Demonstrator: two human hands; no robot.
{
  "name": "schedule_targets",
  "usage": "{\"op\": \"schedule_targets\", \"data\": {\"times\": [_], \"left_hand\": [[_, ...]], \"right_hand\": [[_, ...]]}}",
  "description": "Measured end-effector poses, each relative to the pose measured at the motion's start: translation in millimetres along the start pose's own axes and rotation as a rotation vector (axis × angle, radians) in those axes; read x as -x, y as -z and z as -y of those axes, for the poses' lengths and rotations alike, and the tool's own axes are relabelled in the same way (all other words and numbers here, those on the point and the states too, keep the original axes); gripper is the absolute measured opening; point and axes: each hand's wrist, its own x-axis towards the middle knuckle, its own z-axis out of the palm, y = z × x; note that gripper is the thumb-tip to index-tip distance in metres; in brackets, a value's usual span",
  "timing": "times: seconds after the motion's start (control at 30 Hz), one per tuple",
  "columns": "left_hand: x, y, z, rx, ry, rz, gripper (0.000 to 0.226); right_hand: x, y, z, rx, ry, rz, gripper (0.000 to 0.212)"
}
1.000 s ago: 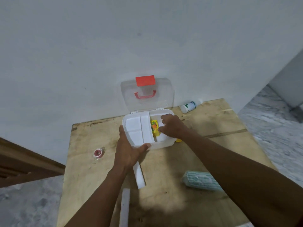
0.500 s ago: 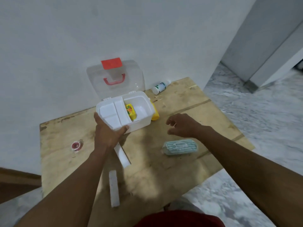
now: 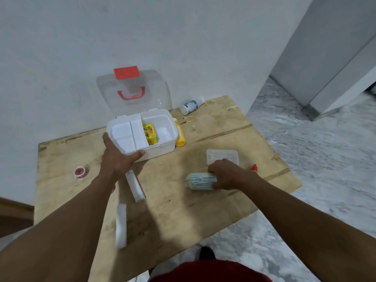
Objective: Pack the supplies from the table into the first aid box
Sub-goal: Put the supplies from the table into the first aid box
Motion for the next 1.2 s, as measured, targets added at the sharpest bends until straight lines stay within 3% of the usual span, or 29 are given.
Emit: {"op": "schedule_targets", "data": {"times": [0.17,0.33,0.57,0.7,0.93,1.2], "left_hand": [[0.2,-1.5,1.9,0.035,0.009,-0.004,0.114],[6.0,-6.0,2.0,0.079,-0.041,-0.018,0.108],[-0.1,-2.0,5.1,0.125,-0.107,-0.030,0.103],[-0.1,-2.2,7.8,0.143,-0.144,-0.049,0.103],[-1.9,-3.2,9.1,0.169,-0.135,-0.060,0.099],[-3.3,-2.9,9.1,0.154,-0.125,-0.081,0.102]], "right_hand": [[-0.3,15.5,3.3,-0.103,0.022,-0.045,0.042],[-3.4,64.2,14.9,-0.341,0.031,-0.220,0.047],[-41.8,109.5,44.7,-0.316,0.027,-0.434,0.043],[-71.2,125.5,56.3,-0.150,0.010,-0.405,0.041],[-115.6,138.6,79.1,0.141,0.183,-0.239,0.042],[-142.1,114.1,92.6,-0.054,0.224,-0.071,0.051]]}}
